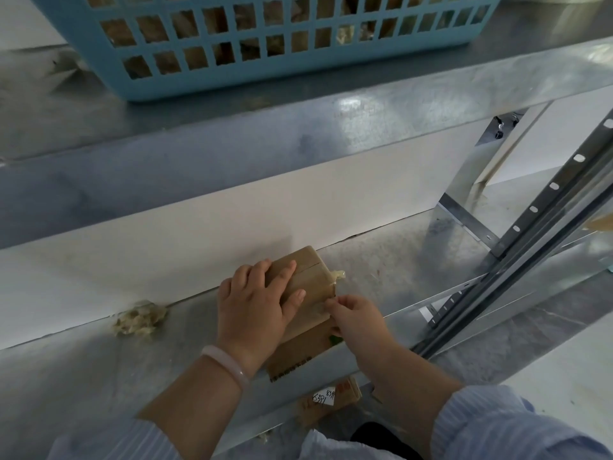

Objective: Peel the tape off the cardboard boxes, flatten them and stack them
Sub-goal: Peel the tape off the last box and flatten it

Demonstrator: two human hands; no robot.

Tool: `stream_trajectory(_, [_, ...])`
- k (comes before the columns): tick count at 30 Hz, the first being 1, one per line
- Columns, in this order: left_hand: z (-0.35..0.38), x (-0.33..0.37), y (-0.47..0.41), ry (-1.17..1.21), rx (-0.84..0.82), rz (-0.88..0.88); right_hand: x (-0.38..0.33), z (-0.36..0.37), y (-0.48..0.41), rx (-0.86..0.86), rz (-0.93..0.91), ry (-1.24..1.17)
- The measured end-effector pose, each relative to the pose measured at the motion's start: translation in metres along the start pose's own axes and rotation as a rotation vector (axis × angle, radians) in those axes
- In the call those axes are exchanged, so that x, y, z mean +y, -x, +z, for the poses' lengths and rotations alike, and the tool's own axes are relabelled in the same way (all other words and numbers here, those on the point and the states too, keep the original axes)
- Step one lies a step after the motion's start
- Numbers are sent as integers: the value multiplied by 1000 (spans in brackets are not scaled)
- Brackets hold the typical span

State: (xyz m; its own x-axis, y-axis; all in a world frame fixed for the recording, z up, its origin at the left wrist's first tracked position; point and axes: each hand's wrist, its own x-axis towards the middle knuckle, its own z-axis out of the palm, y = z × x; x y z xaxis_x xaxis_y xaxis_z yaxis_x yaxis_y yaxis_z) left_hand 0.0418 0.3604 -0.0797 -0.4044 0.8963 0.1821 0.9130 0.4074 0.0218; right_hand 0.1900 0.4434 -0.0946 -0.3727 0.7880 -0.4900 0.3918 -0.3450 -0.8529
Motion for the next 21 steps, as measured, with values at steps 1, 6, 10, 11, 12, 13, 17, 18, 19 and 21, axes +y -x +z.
stream_trajectory(1, [1,-1,2,-5,-1,12,0,-4,1,-24,16,-66])
stream_trajectory(6, [1,-6,7,-1,-1,53,-8,-27,3,-17,2,-317])
stream_trajectory(10, [0,-10,7,34,0,72,-19,-28,-2,28,-133,-268])
stream_trajectory(11, [0,-12,8,41,-4,81,-22,-27,-5,42,-160,-244])
stream_trajectory(12, [0,-14,8,46,-8,89,-25,-26,-7,55,-186,-205])
stream_trajectory(13, [0,-15,9,52,-11,95,-27,-25,-10,62,-208,-166])
stream_trajectory(17, [1,-18,10,79,-3,103,-39,-28,-20,70,-232,-270])
stream_trajectory(18, [1,-18,10,76,-2,106,-43,-30,-23,71,-237,-298])
stream_trajectory(19, [1,-19,10,73,-2,108,-46,-32,-26,68,-249,-289])
stream_trajectory(21, [1,-19,9,74,-7,112,-47,-32,-28,65,-287,-214])
